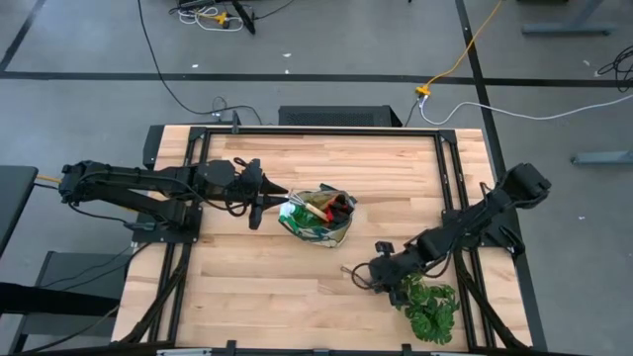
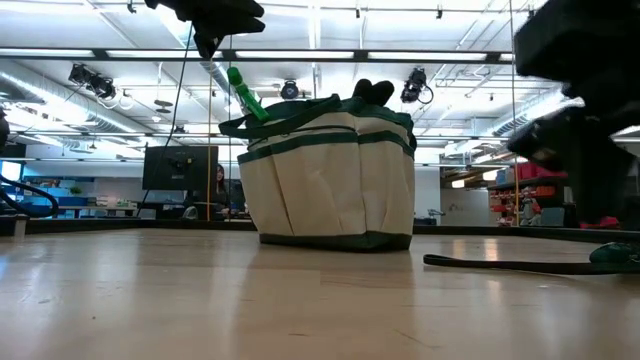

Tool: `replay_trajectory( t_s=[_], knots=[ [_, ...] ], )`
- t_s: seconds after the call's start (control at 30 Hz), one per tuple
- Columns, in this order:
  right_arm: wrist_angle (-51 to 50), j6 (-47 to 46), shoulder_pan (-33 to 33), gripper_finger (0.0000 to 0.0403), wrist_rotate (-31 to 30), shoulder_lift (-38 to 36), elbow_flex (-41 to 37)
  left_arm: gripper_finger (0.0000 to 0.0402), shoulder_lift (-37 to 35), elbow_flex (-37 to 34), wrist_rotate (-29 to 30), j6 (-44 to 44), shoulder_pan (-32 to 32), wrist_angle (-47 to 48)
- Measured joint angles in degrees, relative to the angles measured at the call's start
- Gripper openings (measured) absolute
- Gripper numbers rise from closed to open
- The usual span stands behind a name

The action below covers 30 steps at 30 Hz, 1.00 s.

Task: Pick & Place Garden tools in Gardening bag
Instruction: Put the green shear scissors into the green gardening bag

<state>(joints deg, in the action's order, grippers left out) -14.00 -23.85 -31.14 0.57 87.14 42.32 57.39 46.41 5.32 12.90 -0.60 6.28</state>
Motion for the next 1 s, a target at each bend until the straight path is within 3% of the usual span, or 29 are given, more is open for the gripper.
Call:
replay_trajectory(
  t_s=[0.3,1.0],
  knots=[
    [-11.02,3.45,0.02,0.0165,-4.18,0.83,5.89,0.0112,0.0,0.0,0.0,0.01,0.0,0.29],
    [-11.87,4.72,-0.02,0.0165,-3.35,8.91,5.95,0.0112,0.0,0.0,0.0,-0.05,0.0,1.36]
  ],
)
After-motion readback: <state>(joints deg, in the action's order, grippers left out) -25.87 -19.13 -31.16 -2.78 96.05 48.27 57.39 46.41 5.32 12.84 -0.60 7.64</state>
